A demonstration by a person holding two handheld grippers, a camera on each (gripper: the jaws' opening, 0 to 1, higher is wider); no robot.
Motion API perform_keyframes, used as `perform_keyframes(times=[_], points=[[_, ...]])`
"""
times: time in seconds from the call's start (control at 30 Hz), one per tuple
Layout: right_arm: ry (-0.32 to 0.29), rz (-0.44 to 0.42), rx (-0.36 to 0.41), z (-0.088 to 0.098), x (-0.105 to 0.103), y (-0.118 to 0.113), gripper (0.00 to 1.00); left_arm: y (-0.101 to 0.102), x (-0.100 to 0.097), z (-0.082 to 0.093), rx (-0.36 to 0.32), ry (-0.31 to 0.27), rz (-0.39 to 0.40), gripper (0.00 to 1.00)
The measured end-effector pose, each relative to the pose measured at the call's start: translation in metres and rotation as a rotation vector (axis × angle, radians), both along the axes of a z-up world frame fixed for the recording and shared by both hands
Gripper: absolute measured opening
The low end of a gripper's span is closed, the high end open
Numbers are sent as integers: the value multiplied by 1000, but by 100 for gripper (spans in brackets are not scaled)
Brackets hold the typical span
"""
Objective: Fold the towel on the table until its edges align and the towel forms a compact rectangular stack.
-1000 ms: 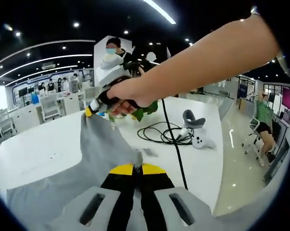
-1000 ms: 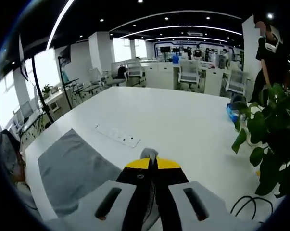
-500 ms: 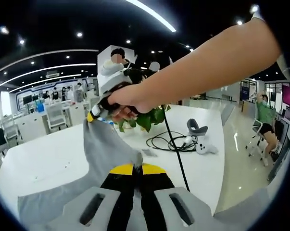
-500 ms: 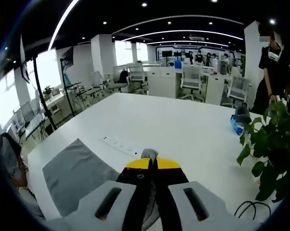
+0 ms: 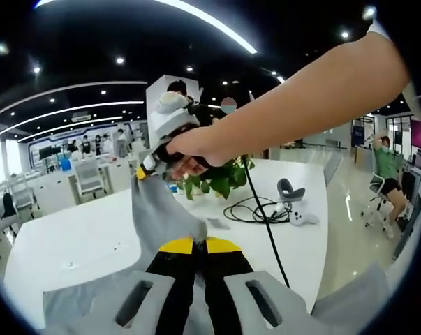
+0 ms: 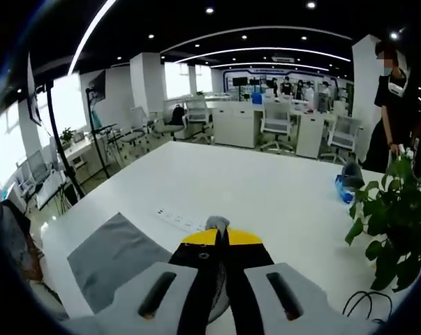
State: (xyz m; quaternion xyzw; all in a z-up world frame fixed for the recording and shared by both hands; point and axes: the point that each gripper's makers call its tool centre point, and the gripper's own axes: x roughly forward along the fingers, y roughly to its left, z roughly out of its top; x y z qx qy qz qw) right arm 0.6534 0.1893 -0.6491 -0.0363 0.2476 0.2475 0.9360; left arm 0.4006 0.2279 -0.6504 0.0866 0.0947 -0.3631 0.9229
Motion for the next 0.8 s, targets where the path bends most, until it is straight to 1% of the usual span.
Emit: perform_keyframes(times=[0.03, 0.27, 0.47, 0.63, 0.67, 0.8], points=[[-1, -2, -3, 1, -1, 3, 0, 5, -1, 2, 2, -8, 1, 3], [-5, 2, -22, 11, -4, 27, 0, 31, -4, 5, -4, -9, 12, 3], [-8, 13, -37, 17, -5, 51, 0, 57, -6, 10, -10, -20, 35, 3], [-9, 25, -51, 16, 1, 69, 0, 80, -8, 8, -14, -16, 64, 3], [-9, 28, -56, 16, 0, 72, 0, 86, -8, 6, -16, -6, 71, 3], [-12, 43, -67, 17, -1, 87, 0, 99, -12, 5, -16, -7, 83, 3]])
